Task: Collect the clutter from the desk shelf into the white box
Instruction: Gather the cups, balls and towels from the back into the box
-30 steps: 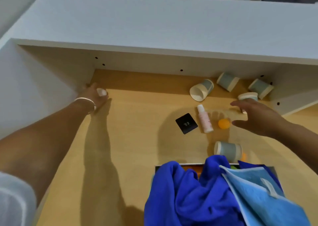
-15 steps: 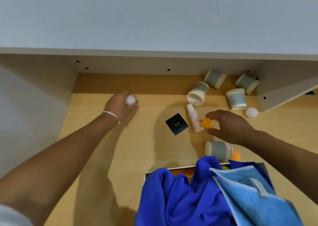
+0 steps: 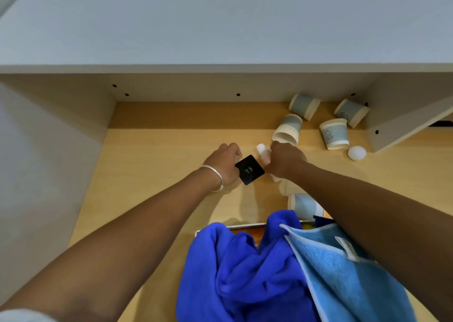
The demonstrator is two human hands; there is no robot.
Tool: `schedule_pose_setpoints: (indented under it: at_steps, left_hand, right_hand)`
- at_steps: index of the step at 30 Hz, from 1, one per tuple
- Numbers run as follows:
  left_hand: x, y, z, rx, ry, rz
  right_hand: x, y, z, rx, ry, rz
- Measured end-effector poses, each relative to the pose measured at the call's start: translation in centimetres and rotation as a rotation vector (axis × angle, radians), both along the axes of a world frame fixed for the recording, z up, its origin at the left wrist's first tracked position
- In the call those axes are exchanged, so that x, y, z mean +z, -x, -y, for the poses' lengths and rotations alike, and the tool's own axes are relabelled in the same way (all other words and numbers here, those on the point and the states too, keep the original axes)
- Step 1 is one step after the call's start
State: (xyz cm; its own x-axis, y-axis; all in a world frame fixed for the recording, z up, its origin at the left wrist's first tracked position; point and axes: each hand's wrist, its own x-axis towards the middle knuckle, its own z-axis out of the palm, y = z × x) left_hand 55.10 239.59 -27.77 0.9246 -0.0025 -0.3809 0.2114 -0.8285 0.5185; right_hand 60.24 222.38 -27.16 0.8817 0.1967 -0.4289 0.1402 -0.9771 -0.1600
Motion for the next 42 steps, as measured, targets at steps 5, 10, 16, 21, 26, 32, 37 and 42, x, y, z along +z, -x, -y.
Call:
schedule_pose_setpoints:
  at_steps: [5, 10, 16, 21, 26, 32, 37, 42]
  left_hand:
    - [4.5, 1.2, 0.6, 0.090, 0.086, 0.056]
    - [11.6, 6.0, 1.4, 0.047, 0.070, 0.188]
    - [19.0, 15.9, 7.4, 0.031, 0.253, 0.388]
    - [19.7, 23.8, 13.3, 0.001, 0.239, 0.447]
    - [18.2, 29.6, 18.2, -0.112, 0.041, 0.439]
    - [16.4, 32.4, 20.7, -0.299, -0.176, 0.412]
    - [15.4, 32.2, 21.0, -0.314, -0.316, 0.458]
    - [13.9, 32.0, 20.4, -0.301, -0.454, 0.467]
  right_hand:
    - [4.4, 0.6, 0.9, -0.004, -0.350, 0.028]
    - [12.1, 4.7, 7.1, 0.039, -0.594, 0.112]
    - [16.0, 11.8, 16.5, 0.043, -0.708, 0.094]
    - [15.3, 14.4, 20.9, 0.182, -0.683, 0.151]
    - [13.5, 15.2, 21.6, 0.298, -0.699, 0.122]
    - [12.3, 16.1, 20.8, 0.331, -0.684, 0.052]
    - [12.0, 16.3, 20.1, 0.273, -0.688, -0.005]
    - [12.4, 16.4, 19.6, 0.257, -0.683, -0.041]
